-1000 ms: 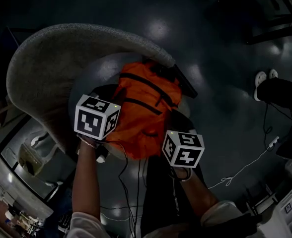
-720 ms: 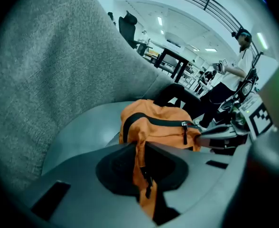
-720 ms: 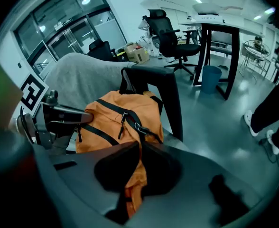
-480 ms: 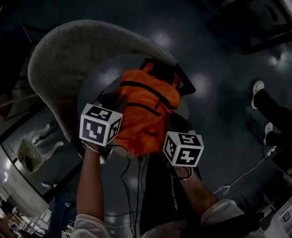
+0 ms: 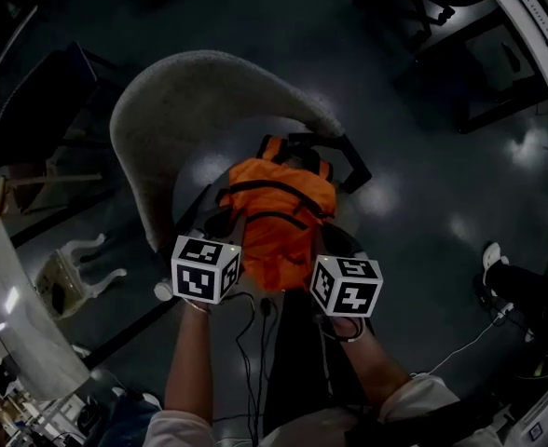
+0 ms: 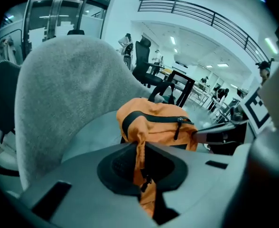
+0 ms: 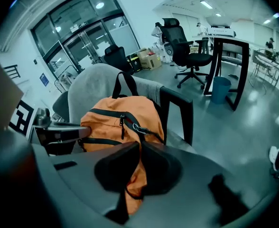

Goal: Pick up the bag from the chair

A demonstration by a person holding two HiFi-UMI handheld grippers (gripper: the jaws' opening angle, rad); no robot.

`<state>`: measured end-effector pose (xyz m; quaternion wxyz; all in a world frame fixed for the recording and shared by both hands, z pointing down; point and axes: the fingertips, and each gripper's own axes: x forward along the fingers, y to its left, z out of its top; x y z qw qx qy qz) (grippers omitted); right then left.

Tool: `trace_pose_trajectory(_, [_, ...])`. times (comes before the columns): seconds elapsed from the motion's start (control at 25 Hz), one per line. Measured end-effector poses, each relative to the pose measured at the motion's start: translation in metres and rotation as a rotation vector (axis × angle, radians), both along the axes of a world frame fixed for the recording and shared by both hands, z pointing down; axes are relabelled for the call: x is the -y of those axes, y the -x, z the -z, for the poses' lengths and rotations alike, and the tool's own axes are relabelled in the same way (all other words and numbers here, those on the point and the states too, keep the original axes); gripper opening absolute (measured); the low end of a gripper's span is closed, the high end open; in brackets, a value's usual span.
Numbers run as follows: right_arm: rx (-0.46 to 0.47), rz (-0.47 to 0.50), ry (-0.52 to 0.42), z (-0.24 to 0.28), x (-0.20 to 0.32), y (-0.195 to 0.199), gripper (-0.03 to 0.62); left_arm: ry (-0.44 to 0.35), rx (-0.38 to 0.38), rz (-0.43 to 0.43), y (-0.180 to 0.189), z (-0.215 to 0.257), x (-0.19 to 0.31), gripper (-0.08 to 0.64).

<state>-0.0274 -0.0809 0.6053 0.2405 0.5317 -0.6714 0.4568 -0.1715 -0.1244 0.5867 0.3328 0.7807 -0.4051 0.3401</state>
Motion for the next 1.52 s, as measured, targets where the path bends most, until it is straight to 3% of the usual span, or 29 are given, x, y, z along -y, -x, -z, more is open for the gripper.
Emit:
trace_pose_trajectory(0.36, [0.002,0.061,-0.060,0.056,-0.008,0.016,0.038,-0.065,-0.036,0.185,0.020,0.057,-0.048,0.035])
trace_pose_trajectory(0.56, [-0.008,0.124,-0.123,0.099,-0.007,0.028,0.038,-0.096,-0.099,0.279,0.034,0.089,-0.067,0.034])
trace_pose_trajectory(0.96, [0.019,0.186,-0.236,0.183,-0.014,0.038,0.037,-0.217,-0.129,0.347,0.044,0.178,-0.084,0.034])
trace_pose_trajectory(1.2, [0.059,0.231,-0.282,0.221,-0.015,0.042,0.037,-0.271,-0.163,0.444,0.046,0.219,-0.091,0.032])
trace_pose_trajectory(1.52, [0.117,0.253,-0.352,0.264,-0.019,0.037,0.037,-0.338,-0.157,0.413,0.038,0.266,-0.104,0.032])
